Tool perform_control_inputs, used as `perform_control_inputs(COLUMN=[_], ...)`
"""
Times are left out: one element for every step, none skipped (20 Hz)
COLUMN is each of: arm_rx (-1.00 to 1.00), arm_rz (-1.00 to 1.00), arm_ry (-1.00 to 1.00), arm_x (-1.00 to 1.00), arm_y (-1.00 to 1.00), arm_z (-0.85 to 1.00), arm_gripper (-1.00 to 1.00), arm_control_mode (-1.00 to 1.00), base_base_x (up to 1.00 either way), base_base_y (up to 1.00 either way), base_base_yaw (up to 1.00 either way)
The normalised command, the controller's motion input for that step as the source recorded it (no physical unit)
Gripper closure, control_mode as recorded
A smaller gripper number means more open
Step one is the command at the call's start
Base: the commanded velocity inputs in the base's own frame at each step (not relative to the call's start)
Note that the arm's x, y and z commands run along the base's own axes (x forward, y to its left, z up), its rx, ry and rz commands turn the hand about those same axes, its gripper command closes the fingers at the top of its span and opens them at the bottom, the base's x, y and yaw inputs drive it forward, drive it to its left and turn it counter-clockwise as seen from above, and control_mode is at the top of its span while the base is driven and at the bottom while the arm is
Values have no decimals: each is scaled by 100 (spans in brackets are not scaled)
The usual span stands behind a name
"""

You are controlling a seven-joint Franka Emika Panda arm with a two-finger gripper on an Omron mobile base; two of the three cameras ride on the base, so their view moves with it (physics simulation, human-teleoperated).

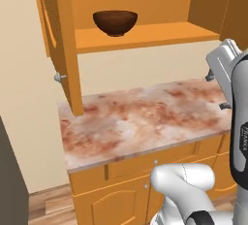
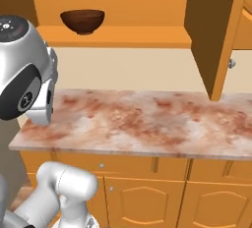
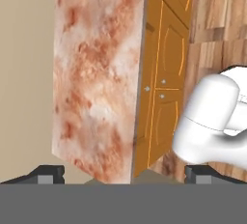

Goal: Pick up the bowls from the cabinet and place each bowl in front of a stool on the dining counter.

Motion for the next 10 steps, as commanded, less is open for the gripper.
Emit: perform_control_inputs(arm_rx=[0,0,0,0,0,0,0,0,0,0], arm_rz=[0,0,0,0,0,0,0,0,0,0], arm_ry=[0,0,0,0,0,0,0,0,0,0], arm_x=[0,0,0,0,0,0,0,0,0,0], arm_y=[0,0,0,0,0,0,0,0,0,0], arm_z=[0,0,0,0,0,0,0,0,0,0], arm_gripper=[-100,-100,-100,-100,-100,-100,-100,-100,-100,-100], arm_control_mode=[100,100,100,100,100,100,100,100,100,100], base_base_x=[34,40,49,48,51,47,39,31,31,34], base_base_y=[15,18,17,6,25,26,17,9,0,0], base_base_yaw=[-21,-21,-12,0,0,10,18,24,26,27])
